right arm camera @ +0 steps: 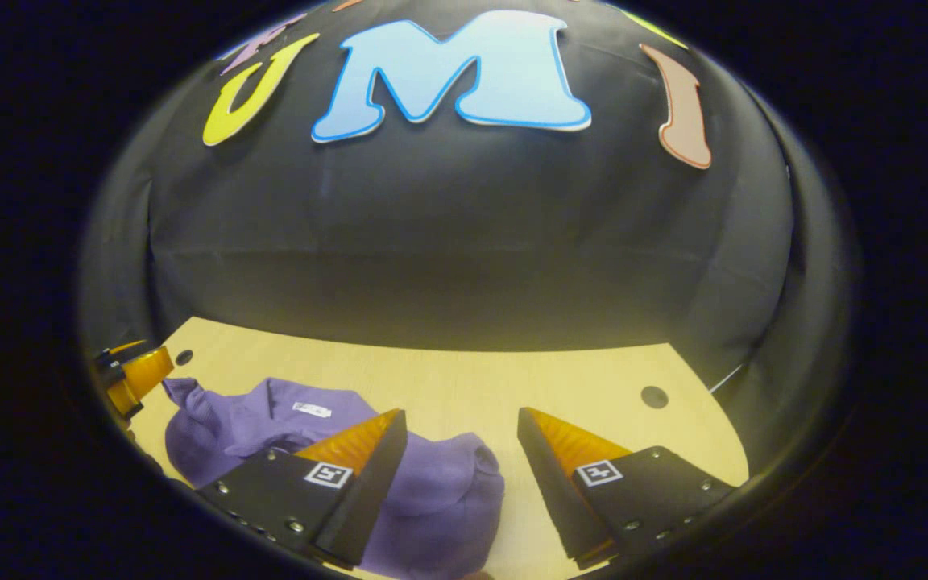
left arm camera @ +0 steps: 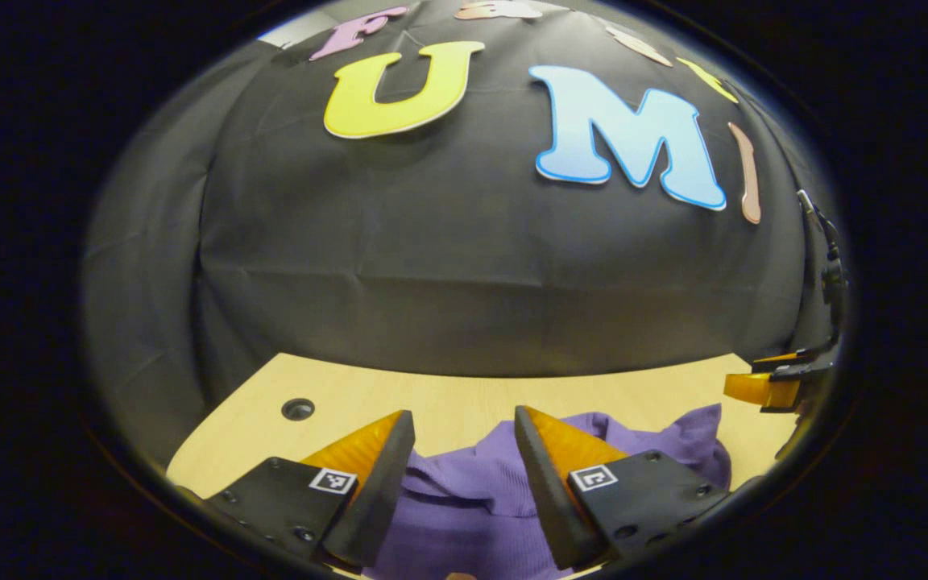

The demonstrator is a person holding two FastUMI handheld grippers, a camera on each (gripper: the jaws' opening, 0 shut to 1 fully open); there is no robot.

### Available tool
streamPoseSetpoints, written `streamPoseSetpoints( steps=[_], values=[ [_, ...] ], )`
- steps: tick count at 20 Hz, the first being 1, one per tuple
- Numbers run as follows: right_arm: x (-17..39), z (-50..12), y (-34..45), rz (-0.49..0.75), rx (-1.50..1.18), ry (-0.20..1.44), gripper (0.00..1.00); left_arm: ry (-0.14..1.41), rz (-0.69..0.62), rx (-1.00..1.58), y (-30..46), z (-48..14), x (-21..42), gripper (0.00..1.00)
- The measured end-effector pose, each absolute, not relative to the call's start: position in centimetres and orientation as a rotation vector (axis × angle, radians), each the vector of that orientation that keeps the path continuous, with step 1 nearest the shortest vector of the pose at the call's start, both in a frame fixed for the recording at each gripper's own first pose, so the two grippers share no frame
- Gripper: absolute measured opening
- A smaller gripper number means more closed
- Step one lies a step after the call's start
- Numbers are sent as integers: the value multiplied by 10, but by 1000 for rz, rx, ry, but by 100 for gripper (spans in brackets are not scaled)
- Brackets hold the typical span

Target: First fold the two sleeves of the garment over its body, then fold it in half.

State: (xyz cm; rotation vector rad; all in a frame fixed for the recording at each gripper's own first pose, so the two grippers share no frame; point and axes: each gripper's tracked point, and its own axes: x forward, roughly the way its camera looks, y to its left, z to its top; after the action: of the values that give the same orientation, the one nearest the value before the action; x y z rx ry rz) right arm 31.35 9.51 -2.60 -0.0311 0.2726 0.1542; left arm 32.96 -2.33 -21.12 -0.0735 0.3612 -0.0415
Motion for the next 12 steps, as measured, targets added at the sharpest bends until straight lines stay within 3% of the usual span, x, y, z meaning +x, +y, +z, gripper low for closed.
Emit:
streamPoseSetpoints(
  steps=[2,9,12],
  values=[
    [300,-3,92,136,-46,209,86,331,-40,-68,-19,-193,321,90],
    [229,60,91,98,-77,39,86,227,-75,-48,-18,-107,269,90],
    [195,73,92,95,-64,10,86,201,-85,-43,-5,-97,241,90]
  ],
)
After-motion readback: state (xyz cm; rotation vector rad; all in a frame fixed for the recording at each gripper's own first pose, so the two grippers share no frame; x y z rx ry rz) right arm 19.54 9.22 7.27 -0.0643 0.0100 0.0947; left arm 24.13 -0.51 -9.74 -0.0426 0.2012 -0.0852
